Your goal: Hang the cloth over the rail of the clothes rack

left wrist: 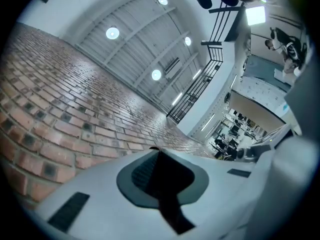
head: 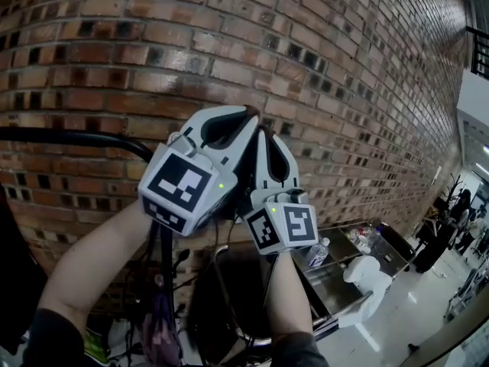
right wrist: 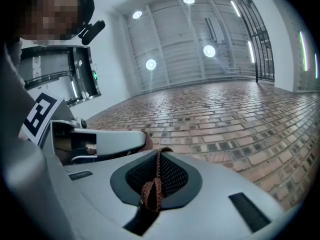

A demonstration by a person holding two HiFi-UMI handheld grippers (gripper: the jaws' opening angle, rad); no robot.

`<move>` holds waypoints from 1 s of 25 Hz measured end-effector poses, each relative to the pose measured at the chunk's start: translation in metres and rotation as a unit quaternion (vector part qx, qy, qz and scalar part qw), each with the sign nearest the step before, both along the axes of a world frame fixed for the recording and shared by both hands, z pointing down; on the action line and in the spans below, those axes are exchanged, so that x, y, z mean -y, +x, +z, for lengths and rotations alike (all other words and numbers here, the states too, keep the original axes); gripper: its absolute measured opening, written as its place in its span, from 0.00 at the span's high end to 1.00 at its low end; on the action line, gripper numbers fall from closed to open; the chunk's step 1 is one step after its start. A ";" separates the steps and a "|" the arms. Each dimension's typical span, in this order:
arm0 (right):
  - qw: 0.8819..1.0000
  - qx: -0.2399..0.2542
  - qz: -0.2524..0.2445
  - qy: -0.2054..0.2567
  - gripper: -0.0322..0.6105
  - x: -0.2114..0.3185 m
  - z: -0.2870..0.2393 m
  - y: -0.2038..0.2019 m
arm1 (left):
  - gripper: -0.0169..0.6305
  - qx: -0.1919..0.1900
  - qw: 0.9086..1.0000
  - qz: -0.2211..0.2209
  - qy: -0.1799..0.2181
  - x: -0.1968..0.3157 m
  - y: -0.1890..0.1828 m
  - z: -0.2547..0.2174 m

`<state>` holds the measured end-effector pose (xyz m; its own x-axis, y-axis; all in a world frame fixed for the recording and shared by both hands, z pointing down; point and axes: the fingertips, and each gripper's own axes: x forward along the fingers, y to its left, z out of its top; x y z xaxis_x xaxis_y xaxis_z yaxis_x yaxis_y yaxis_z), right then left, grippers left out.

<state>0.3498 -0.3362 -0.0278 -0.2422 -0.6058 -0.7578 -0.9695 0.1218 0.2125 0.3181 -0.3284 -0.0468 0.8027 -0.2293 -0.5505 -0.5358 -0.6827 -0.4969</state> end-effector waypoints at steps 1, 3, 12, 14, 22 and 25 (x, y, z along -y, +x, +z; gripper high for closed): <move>1.000 0.001 0.000 0.002 0.92 -0.001 -0.002 -0.001 | 0.92 -0.003 1.000 -0.002 0.010 -0.001 -0.002 -0.007; 1.000 0.006 -0.001 0.006 0.92 -0.002 -0.004 -0.002 | 0.92 -0.005 0.999 -0.015 0.041 -0.005 -0.008 -0.022; 1.000 0.002 -0.011 0.011 0.92 0.009 -0.006 -0.027 | 0.92 0.100 0.974 -0.137 0.147 0.030 -0.049 -0.060; 1.000 0.001 -0.009 0.013 0.92 0.010 -0.007 -0.035 | 0.92 0.113 0.970 -0.160 0.143 0.048 -0.068 -0.066; 0.998 -0.045 -0.008 0.038 0.92 0.010 -0.019 -0.099 | 0.92 0.094 0.966 -0.210 0.121 0.088 -0.164 -0.073; 0.995 -0.078 -0.011 0.054 0.92 0.011 -0.021 -0.133 | 0.92 0.093 0.960 -0.231 0.130 0.094 -0.196 -0.072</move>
<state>0.2166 -0.3470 -0.0491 -0.3740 -0.5160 -0.7706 -0.9213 0.1116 0.3724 0.1223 -0.4228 -0.1193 0.7381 -0.4599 -0.4936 -0.6368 -0.2333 -0.7349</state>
